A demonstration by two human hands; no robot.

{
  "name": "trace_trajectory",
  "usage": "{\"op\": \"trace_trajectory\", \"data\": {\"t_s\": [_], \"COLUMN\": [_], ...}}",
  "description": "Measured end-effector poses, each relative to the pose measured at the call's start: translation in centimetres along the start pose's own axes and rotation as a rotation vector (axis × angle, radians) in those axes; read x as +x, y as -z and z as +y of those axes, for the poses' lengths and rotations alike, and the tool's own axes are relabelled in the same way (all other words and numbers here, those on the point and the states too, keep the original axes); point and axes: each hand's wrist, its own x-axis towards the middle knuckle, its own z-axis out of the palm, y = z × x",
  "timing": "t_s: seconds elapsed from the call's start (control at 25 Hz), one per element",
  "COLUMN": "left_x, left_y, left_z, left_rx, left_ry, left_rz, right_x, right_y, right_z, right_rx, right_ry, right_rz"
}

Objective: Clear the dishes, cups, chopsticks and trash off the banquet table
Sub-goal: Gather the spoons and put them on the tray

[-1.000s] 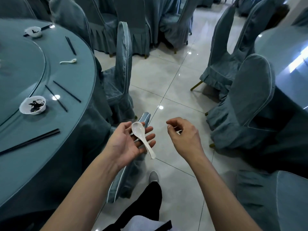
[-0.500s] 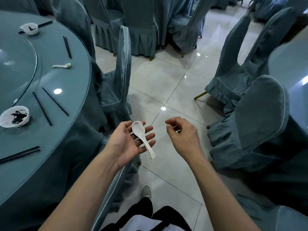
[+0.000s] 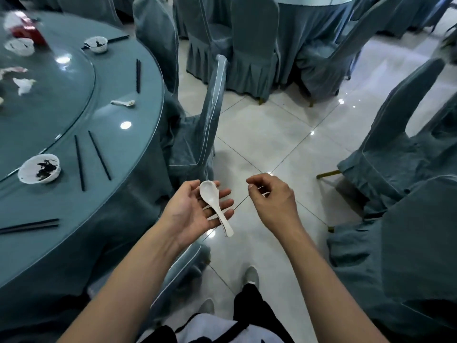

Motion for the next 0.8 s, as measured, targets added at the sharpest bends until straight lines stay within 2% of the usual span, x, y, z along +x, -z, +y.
{"op": "trace_trajectory", "data": {"t_s": [0.32,0.8], "left_x": [5.3,10.5], "left_y": [-6.5,-6.8], "left_z": [-0.1,3.1], "left_rx": [-0.137,-0.311], "left_ry": [-0.08,-0.215], "left_rz": [0.073,0.205], "right_x": [10.6,20.2], "right_y": [2.9,-1.2], "right_z": [1.9,0.6], "right_rx": [-0.031,-0.032], "right_ry": [0.124,0.273], "right_rz": [-0.156,-0.412]}}
